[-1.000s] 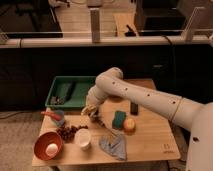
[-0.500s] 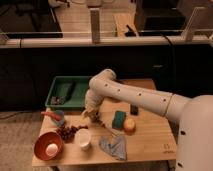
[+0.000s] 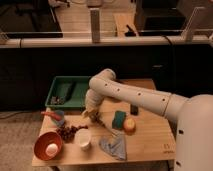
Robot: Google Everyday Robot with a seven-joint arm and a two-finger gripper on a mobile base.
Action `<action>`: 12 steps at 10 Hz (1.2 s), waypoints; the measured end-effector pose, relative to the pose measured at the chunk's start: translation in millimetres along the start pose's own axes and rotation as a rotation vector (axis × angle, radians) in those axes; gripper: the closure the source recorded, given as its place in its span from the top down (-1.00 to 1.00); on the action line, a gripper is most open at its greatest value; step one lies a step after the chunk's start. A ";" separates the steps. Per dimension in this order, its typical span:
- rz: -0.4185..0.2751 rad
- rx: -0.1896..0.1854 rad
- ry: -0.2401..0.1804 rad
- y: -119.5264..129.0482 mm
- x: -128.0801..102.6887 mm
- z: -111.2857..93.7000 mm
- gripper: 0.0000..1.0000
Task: Place banana in metal cup
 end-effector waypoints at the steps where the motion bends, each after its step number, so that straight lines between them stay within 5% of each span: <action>1: -0.002 -0.001 0.002 -0.6 -0.3 0.0 0.30; 3: -0.006 -0.008 0.013 -1.9 1.0 -1.4 0.59; 7: -0.063 -0.036 0.043 -9.0 -3.5 -15.0 0.60; 12: -0.370 -0.021 0.066 -45.1 -43.4 -47.1 0.60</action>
